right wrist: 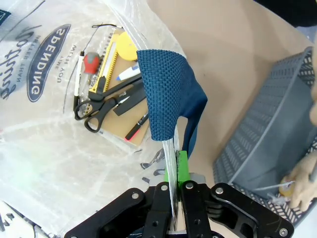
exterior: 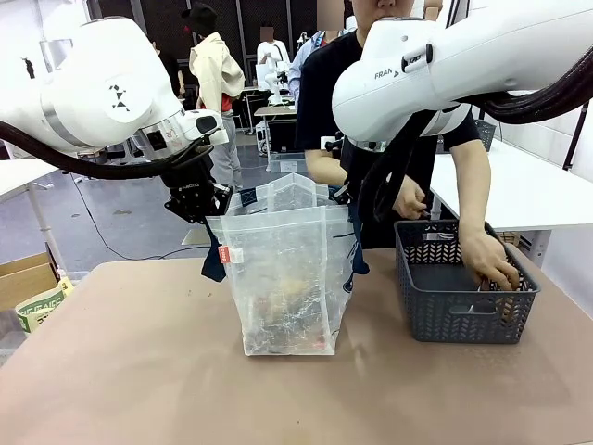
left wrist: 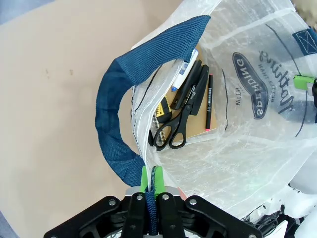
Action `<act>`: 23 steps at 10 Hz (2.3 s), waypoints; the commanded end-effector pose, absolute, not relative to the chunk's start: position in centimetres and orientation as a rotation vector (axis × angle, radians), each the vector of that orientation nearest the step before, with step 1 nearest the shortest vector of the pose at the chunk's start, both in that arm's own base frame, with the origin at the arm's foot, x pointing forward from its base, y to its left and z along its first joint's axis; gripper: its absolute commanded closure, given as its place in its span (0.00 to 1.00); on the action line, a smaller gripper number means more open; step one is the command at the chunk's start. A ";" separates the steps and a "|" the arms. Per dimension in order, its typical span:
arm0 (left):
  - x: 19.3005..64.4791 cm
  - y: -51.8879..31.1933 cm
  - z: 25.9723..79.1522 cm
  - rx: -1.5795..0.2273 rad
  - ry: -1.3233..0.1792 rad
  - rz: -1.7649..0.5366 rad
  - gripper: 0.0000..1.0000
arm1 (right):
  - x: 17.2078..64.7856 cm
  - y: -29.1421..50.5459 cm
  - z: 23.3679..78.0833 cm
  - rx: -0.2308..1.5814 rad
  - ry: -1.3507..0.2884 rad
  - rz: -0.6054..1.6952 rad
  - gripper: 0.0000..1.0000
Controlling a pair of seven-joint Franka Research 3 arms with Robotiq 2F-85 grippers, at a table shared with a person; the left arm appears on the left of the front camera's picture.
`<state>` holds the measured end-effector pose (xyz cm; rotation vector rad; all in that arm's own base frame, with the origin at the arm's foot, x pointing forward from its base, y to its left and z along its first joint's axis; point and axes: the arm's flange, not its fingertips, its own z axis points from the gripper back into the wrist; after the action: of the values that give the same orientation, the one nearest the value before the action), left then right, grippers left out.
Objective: Transfer purchased items from the store into the shopping bag.
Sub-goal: Move the Reusable shopping bag to the right side of the table.
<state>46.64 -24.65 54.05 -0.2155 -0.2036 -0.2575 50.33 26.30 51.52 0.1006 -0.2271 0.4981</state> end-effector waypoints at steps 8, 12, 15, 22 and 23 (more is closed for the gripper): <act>46.7 -24.4 54.3 -0.217 -0.209 -0.251 1.00 | 50.5 26.2 51.6 0.098 -0.227 0.498 1.00; 46.7 -24.4 54.3 -0.217 -0.209 -0.251 1.00 | 50.5 26.2 51.6 0.098 -0.227 0.498 1.00; 46.7 -24.4 54.3 -0.217 -0.209 -0.251 1.00 | 50.5 26.2 51.6 0.098 -0.227 0.498 1.00; 46.7 -24.4 54.3 -0.217 -0.209 -0.251 1.00 | 50.5 26.2 51.6 0.098 -0.227 0.498 1.00; 46.7 -24.4 54.3 -0.217 -0.209 -0.251 1.00 | 50.5 26.2 51.6 0.098 -0.227 0.498 1.00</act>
<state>46.64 -24.65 54.05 -0.2155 -0.2036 -0.2575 50.32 26.30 51.52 0.1005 -0.2270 0.4982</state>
